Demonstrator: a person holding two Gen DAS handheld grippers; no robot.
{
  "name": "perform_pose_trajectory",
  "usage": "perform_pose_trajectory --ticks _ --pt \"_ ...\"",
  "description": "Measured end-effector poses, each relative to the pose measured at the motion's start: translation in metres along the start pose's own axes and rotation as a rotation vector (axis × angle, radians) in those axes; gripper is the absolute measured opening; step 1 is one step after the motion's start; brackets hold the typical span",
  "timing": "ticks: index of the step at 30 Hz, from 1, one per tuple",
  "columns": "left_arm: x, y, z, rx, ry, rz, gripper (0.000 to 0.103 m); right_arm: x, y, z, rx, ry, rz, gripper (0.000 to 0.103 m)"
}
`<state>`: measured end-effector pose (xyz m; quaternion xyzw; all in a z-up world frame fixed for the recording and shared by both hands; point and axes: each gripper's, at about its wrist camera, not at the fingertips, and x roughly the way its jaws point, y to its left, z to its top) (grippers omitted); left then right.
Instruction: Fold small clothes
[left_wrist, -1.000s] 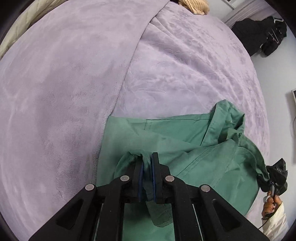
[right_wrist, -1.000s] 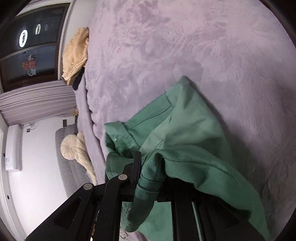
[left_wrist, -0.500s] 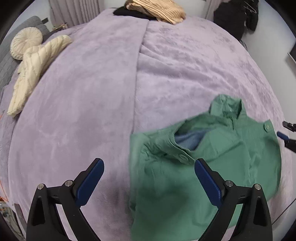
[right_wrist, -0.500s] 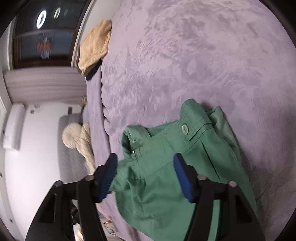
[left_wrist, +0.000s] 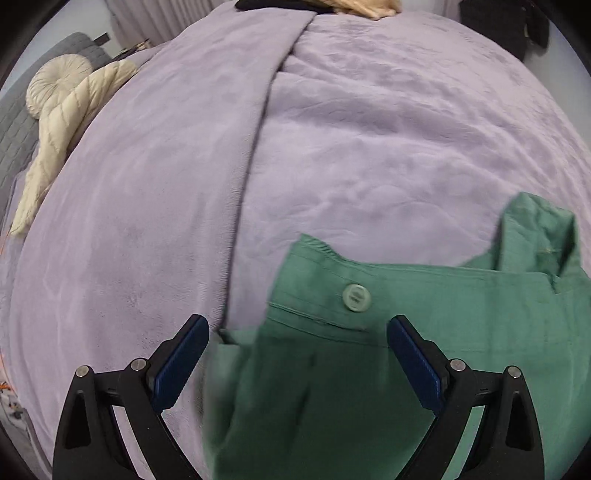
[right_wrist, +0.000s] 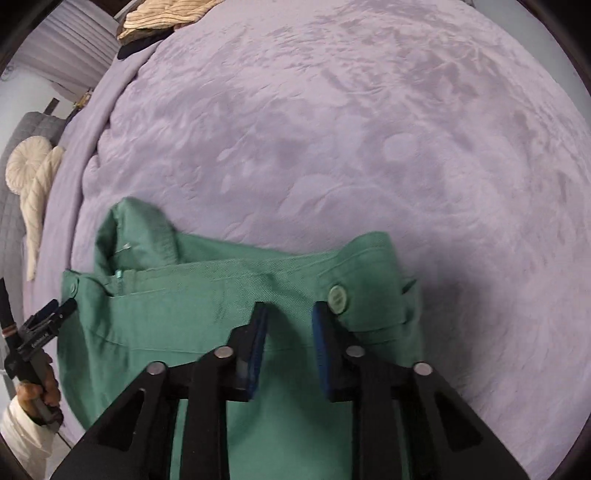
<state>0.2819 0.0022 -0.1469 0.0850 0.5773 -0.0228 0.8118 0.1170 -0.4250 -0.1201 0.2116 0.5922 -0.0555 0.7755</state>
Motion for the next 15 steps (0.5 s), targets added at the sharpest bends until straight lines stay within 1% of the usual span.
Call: perform_pose_trajectory --ticks 1,3,4,5,6,7,9,10,11,12,13,15 --pt "0.004 0.009 0.002 -0.021 0.011 -0.002 0.098 0.002 -0.008 0.002 0.016 0.004 0.006 0.002" --pt "-0.001 0.020 0.002 -0.043 0.004 0.003 0.098 -0.002 -0.021 0.003 0.055 -0.001 0.051 0.002" --pt "-0.008 0.025 0.001 -0.037 -0.008 0.020 0.098 -0.008 -0.022 0.003 0.054 -0.016 0.041 0.002" --pt "-0.014 0.029 0.000 -0.027 -0.015 0.023 0.098 -0.012 -0.024 0.002 0.050 -0.028 0.031 0.002" --pt "-0.020 0.035 -0.003 -0.016 -0.015 0.013 0.098 -0.016 -0.025 0.002 0.051 -0.033 0.028 0.003" --pt "-0.028 0.040 -0.007 -0.007 -0.014 -0.001 0.098 -0.020 -0.027 0.002 0.061 -0.034 0.033 0.008" --pt "-0.042 0.049 -0.018 0.010 -0.018 -0.030 0.098 -0.030 -0.029 0.000 0.080 -0.044 0.041 0.011" --pt "-0.050 0.053 -0.025 0.018 -0.020 -0.042 0.098 -0.034 -0.028 -0.003 0.086 -0.048 0.049 0.019" --pt "-0.057 0.056 -0.033 0.022 -0.020 -0.050 0.098 -0.037 -0.026 -0.007 0.085 -0.050 0.055 0.025" --pt "-0.062 0.058 -0.040 0.022 -0.015 -0.062 0.098 -0.042 -0.023 -0.013 0.082 -0.053 0.064 0.041" --pt "-0.067 0.060 -0.050 0.020 -0.006 -0.077 0.098 -0.047 -0.020 -0.020 0.076 -0.055 0.078 0.052" --pt "-0.075 0.060 -0.069 0.011 0.006 -0.100 0.098 -0.051 -0.004 -0.033 0.059 -0.051 0.099 0.053"
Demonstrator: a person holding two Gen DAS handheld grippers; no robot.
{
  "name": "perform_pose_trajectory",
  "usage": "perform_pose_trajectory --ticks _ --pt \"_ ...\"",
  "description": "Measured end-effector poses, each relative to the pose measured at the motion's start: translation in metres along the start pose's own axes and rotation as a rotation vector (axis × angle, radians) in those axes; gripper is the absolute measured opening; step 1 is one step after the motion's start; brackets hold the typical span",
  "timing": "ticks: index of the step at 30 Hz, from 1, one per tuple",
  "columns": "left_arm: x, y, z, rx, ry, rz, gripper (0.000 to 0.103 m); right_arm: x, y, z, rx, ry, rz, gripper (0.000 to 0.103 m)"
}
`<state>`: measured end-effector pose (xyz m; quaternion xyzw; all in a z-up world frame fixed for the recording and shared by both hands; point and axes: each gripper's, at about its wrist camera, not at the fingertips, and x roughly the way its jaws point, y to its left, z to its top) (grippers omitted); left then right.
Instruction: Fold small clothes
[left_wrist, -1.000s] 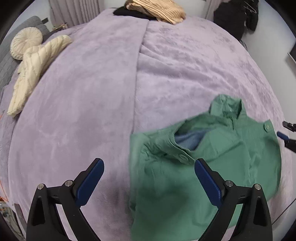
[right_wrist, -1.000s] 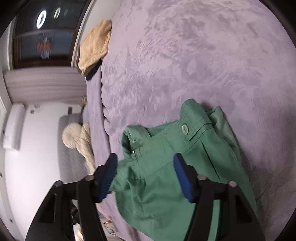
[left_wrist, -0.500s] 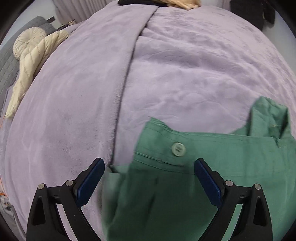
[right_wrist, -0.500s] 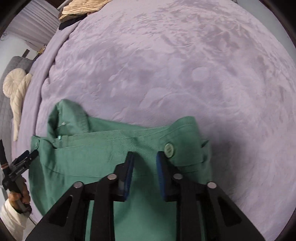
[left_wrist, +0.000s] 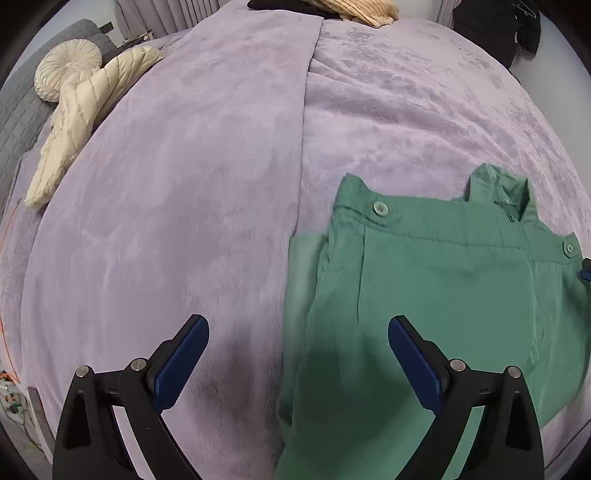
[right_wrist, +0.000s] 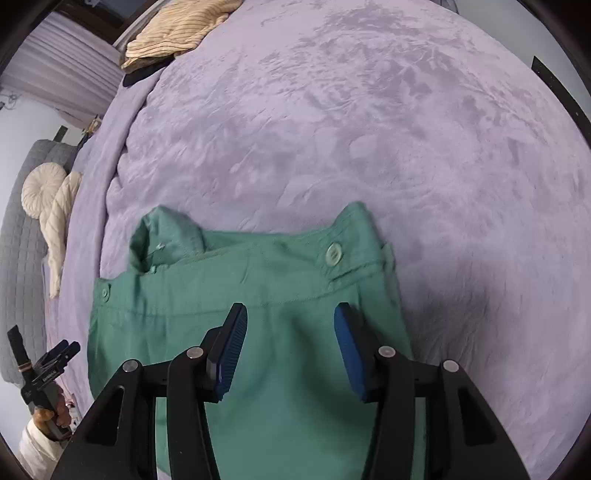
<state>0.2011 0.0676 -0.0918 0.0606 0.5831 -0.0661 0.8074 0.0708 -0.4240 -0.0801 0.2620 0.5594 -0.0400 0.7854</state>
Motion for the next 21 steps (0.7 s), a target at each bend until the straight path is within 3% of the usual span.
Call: perform_pose_trajectory --ticks 3,8,13,21 --pt "-0.006 -0.007 -0.024 -0.016 0.008 -0.052 0.098 -0.006 0.028 -0.029 -0.035 0.022 0.062 0.053" --pt "0.015 -0.018 -0.068 0.051 0.056 0.051 0.098 0.017 0.086 -0.097 -0.114 0.126 0.129 0.053" --pt "0.037 0.012 -0.107 -0.011 0.142 0.034 0.099 0.063 0.110 -0.151 -0.175 0.228 0.055 0.050" --pt "-0.007 0.019 -0.121 -0.072 0.072 -0.028 0.099 0.043 0.118 -0.161 -0.136 0.219 0.044 0.051"
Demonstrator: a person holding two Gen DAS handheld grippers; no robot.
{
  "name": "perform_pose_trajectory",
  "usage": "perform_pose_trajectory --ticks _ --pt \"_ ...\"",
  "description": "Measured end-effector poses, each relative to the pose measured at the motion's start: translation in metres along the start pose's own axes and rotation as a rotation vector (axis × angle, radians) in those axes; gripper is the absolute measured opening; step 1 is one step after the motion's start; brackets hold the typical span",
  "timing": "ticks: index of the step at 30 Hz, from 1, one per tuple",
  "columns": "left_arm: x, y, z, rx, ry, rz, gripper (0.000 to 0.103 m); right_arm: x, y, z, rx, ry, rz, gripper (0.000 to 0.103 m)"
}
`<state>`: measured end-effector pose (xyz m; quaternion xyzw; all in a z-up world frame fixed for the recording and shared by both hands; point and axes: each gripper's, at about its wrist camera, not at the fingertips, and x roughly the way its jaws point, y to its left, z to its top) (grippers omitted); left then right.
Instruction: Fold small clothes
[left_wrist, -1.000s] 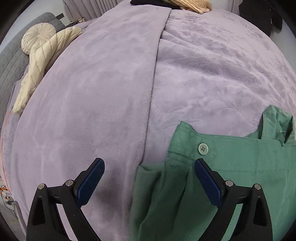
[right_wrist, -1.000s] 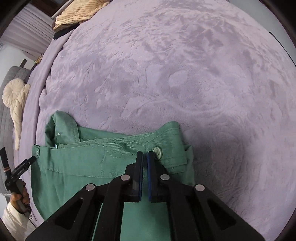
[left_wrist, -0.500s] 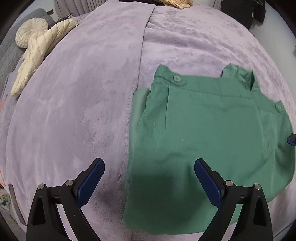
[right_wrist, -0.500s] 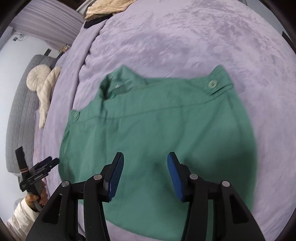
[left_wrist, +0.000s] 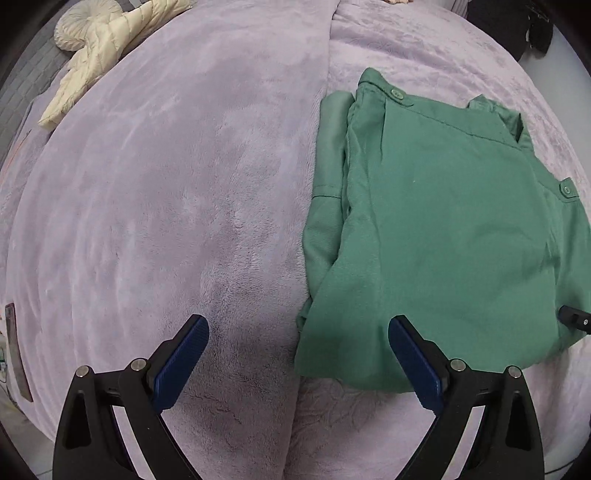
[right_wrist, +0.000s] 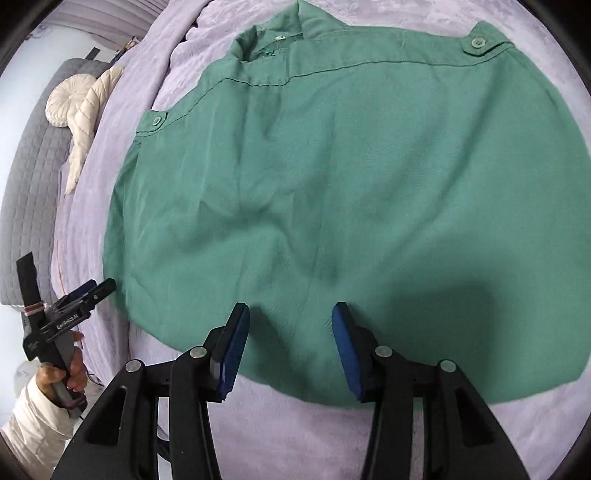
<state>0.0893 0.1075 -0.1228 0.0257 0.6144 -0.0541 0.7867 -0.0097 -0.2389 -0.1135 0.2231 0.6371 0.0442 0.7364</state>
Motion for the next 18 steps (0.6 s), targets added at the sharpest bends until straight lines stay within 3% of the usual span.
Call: perform_pose_trajectory --ticks 4,9,12,15,18 --pt "-0.018 -0.002 -0.002 -0.029 -0.064 -0.054 0.099 -0.007 0.012 -0.006 0.017 -0.008 0.000 0.062" --pt "-0.027 0.001 0.007 -0.041 -0.090 -0.068 0.102 -0.008 0.023 -0.013 0.039 -0.012 0.011 0.067" --pt "-0.030 0.004 0.010 -0.061 -0.093 -0.081 0.102 -0.010 0.028 -0.017 0.040 -0.015 0.016 0.080" --pt "-0.026 0.014 0.012 -0.093 -0.079 -0.109 0.102 -0.009 0.038 -0.019 0.044 -0.023 0.033 0.080" --pt "-0.016 0.018 0.014 -0.083 -0.038 -0.088 0.102 -0.005 0.047 -0.020 0.064 -0.015 0.093 0.080"
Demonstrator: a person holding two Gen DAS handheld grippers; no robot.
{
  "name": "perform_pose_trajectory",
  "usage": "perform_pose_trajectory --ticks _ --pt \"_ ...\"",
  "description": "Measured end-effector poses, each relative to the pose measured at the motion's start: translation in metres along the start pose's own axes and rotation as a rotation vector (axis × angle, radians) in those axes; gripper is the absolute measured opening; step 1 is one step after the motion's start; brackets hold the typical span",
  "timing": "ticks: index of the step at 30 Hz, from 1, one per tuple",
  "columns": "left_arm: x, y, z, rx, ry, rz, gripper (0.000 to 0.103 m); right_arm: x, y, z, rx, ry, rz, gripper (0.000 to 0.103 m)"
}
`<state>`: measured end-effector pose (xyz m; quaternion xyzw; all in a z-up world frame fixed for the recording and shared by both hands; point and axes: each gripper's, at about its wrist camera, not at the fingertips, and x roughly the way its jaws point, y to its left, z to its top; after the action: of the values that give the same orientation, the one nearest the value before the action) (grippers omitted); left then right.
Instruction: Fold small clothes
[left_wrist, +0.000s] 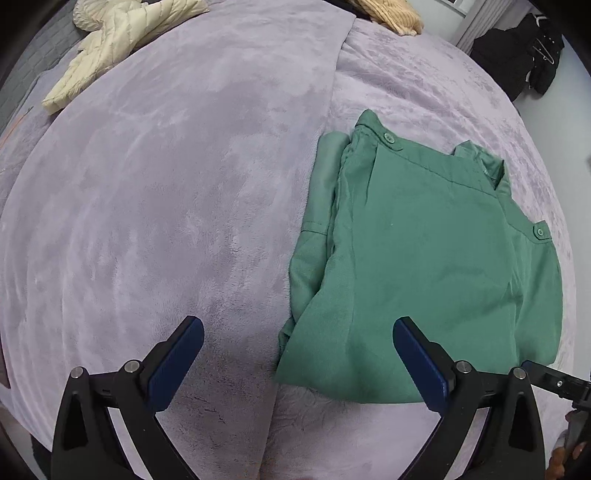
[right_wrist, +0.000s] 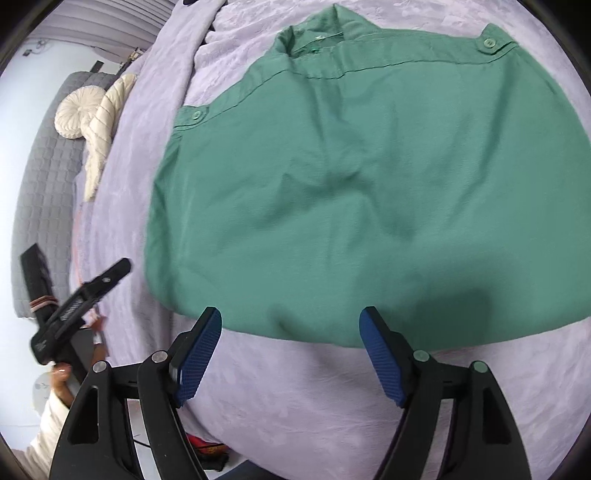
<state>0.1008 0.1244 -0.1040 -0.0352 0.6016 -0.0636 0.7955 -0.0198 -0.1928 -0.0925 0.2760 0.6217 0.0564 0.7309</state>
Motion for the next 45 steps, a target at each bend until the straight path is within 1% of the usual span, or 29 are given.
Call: perform_pose_trajectory --ticks 3,6,10,13,14,16,18,22,24,25,26,27,28,29,30,32,35,37,39,40,43,45 --pt "0.005 0.004 -0.004 0.007 0.023 -0.018 0.102 0.015 0.010 -0.007 0.040 0.037 0.098 0.081" --pt "0.010 0.015 -0.008 -0.027 0.049 -0.056 0.102 0.040 0.017 -0.016 0.099 0.085 0.187 0.081" --pt "0.016 0.026 -0.011 -0.062 0.072 -0.068 0.102 0.076 0.022 -0.025 0.210 0.117 0.289 0.081" --pt "0.018 0.031 -0.012 -0.068 0.079 -0.076 0.102 0.096 0.025 -0.027 0.278 0.114 0.360 0.081" --pt "0.019 0.032 -0.012 -0.068 0.079 -0.081 0.102 0.102 0.026 -0.026 0.293 0.112 0.365 0.081" --pt "0.019 0.037 -0.011 -0.073 0.077 -0.099 0.102 0.114 0.027 -0.027 0.339 0.106 0.402 0.081" --pt "0.020 0.042 -0.011 -0.090 0.083 -0.131 0.102 0.126 0.030 -0.025 0.378 0.100 0.438 0.081" --pt "0.027 0.051 -0.010 -0.120 0.121 -0.197 0.102 0.142 0.035 -0.019 0.441 0.070 0.502 0.082" --pt "0.031 0.050 -0.010 -0.122 0.141 -0.223 0.102 0.150 0.033 -0.017 0.495 0.050 0.530 0.082" --pt "0.033 0.049 -0.010 -0.129 0.155 -0.253 0.102 0.152 0.032 -0.017 0.532 0.033 0.548 0.082" --pt "0.035 0.048 -0.010 -0.138 0.166 -0.284 0.102 0.153 0.031 -0.017 0.562 0.022 0.564 0.080" --pt "0.036 0.046 -0.009 -0.150 0.176 -0.322 0.102 0.153 0.030 -0.016 0.582 0.013 0.578 0.063" --pt "0.038 0.044 -0.008 -0.163 0.186 -0.367 0.102 0.153 0.031 -0.015 0.587 0.007 0.593 0.027" --pt "0.040 0.042 -0.006 -0.171 0.192 -0.398 0.102 0.150 0.032 -0.012 0.577 0.006 0.606 0.016" --pt "0.042 0.039 -0.004 -0.182 0.200 -0.434 0.102 0.146 0.033 -0.010 0.561 0.000 0.619 0.011" --pt "0.050 0.033 0.004 -0.200 0.222 -0.514 0.102 0.132 0.038 -0.004 0.515 -0.022 0.660 0.010" --pt "0.063 0.014 0.025 -0.187 0.259 -0.623 0.102 0.107 0.052 0.008 0.398 -0.053 0.642 0.010" --pt "0.071 -0.007 0.044 -0.159 0.278 -0.698 0.102 0.098 0.059 0.015 0.346 -0.062 0.628 0.010" --pt "0.076 -0.024 0.056 -0.133 0.295 -0.747 0.102 0.094 0.065 0.019 0.309 -0.062 0.610 0.010" --pt "0.080 -0.034 0.063 -0.119 0.303 -0.745 0.102 0.094 0.063 0.020 0.303 -0.060 0.607 0.010" --pt "0.097 -0.057 0.074 -0.079 0.329 -0.694 0.102 0.094 0.058 0.021 0.304 -0.053 0.606 0.009" --pt "0.108 -0.064 0.073 -0.072 0.345 -0.632 0.102 0.095 0.056 0.021 0.296 -0.038 0.589 0.009"
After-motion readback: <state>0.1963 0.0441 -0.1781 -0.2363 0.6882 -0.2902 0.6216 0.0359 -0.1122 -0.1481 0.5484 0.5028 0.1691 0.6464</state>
